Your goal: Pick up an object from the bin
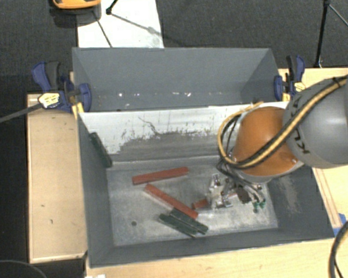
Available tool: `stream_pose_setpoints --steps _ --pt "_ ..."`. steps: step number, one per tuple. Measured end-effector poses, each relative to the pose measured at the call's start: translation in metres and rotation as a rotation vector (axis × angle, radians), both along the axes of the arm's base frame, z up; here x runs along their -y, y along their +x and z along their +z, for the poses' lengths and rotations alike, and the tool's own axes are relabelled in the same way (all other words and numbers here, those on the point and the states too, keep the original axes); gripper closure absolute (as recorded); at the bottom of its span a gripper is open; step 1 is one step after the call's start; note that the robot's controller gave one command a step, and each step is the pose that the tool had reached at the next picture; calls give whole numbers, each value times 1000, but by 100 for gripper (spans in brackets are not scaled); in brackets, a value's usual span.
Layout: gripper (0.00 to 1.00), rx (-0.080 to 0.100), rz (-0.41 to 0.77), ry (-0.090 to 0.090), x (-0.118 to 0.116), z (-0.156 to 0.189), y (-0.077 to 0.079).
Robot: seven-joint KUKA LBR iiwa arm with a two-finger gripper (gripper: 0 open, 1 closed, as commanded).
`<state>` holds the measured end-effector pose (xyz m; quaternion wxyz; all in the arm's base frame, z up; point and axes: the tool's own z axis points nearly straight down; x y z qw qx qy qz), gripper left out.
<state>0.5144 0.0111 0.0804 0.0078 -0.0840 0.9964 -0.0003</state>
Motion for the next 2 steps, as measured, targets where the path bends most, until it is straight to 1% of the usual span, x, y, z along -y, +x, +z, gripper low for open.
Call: stream_pose_setpoints --steps 1,2 --pt "0 -11 0 0 0 -2 -3" --pt "100 -2 -1 2 -1 -2 -1"
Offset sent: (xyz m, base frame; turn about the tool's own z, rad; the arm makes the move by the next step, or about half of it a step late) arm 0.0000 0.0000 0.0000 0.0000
